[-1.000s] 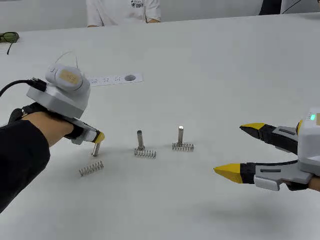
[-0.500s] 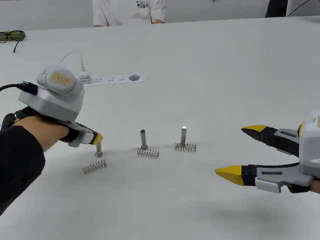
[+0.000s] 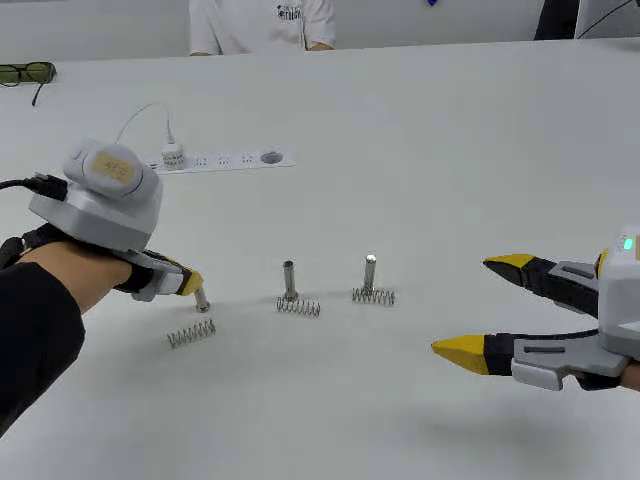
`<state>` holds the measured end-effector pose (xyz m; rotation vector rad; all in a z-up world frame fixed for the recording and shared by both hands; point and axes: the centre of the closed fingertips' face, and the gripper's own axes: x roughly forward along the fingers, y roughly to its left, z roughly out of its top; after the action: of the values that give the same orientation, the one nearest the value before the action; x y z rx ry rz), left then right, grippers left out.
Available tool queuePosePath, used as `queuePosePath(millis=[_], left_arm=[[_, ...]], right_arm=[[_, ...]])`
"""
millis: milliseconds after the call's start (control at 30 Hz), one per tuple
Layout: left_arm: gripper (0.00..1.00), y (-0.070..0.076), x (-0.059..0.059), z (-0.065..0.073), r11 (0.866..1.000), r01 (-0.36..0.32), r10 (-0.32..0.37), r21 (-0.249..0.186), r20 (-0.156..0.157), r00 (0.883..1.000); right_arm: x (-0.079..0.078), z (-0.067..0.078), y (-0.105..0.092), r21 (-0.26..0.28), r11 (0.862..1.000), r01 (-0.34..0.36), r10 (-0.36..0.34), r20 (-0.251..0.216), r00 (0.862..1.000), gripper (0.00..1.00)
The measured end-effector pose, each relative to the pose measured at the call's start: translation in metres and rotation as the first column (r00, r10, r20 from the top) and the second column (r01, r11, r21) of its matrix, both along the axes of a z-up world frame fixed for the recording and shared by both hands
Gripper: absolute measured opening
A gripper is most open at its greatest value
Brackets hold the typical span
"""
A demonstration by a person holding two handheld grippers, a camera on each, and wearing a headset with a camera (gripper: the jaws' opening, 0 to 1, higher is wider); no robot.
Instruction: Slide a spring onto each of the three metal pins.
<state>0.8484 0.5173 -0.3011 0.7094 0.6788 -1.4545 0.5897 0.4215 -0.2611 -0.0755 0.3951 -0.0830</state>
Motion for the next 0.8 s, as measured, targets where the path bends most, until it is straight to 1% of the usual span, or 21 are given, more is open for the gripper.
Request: queuePosePath(millis=[200,400,800], left_arm=[[0.08,-0.0016,-0.0015,0.0,1.0,0.025,-0.025,-0.008,0.017,1.0],[0.08,-0.0005,-0.0018,-0.0002,0.999,0.031,-0.03,-0.01,0.023,0.999],[0.1,0.0012,-0.0014,0.0005,1.0,0.022,-0.021,-0.02,0.012,1.0]], right_arm=[[-0.0003,0.0004,0.0003,0.0,1.0,0.001,-0.001,-0.001,1.0,0.73],[-0.0004,0.0002,0.0007,0.0,1.0,0.0,0.0,-0.002,1.0,0.73],[0.0005,0.0015,0.0044,0.0,1.0,-0.003,0.003,-0.001,1.0,0.73]])
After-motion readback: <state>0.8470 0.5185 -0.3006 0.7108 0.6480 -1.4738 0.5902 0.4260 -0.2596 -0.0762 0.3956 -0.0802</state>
